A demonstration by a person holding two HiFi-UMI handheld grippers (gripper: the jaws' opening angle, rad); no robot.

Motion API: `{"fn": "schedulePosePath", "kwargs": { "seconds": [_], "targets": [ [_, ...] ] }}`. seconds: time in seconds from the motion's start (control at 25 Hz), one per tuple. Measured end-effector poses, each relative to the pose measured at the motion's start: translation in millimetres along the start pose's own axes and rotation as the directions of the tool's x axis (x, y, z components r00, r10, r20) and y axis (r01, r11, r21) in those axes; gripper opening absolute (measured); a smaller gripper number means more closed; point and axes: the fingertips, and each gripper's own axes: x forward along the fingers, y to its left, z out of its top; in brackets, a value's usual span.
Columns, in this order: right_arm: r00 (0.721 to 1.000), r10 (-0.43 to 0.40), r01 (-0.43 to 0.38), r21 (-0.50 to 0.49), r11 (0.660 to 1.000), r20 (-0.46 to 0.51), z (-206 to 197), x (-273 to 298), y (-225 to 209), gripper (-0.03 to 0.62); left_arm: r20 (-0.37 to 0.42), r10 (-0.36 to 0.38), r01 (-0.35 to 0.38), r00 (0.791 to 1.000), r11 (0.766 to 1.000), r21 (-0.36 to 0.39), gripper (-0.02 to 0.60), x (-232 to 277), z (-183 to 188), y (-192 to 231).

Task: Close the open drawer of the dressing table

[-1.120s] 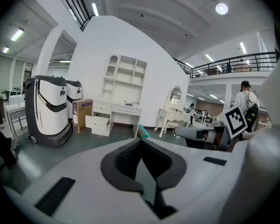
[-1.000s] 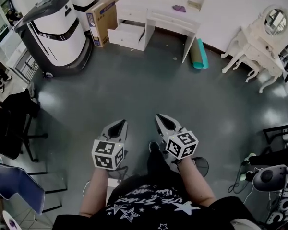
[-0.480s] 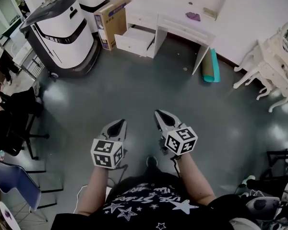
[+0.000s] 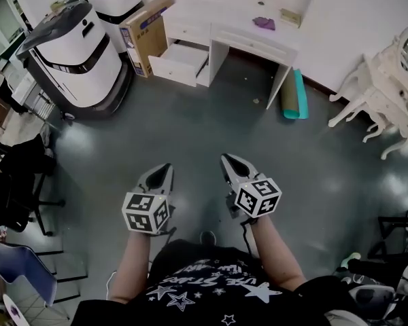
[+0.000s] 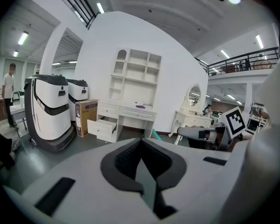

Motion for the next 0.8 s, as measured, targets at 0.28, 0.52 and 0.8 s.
{"fn": "schedulePosePath", "kwargs": {
  "seconds": [0.28,0.52,0.8],
  "targets": [
    [0.999,-0.043,0.043,0.046,0.998,0.005,-5.8,-3.7,-20.0,0.002,-0.016,-0.005,0.005,1.000,1.000,0.001,0.009,15.0,6.7,6.6],
    [0.998,-0.054,0.055,0.033,0.998,-0.033,-11.2,24.1,-31.3,0.002,-0.023,0.012,-0.012,1.000,1.000,0.003,0.009,42.4,8.7,38.9],
    [0.994,-0.094,0.096,0.031,0.995,-0.049,14.0,102.5,-52.0,0.002,-0.031,-0.038,0.037,0.999,0.999,-0.034,0.009,103.6,33.1,90.8]
  ]
}}
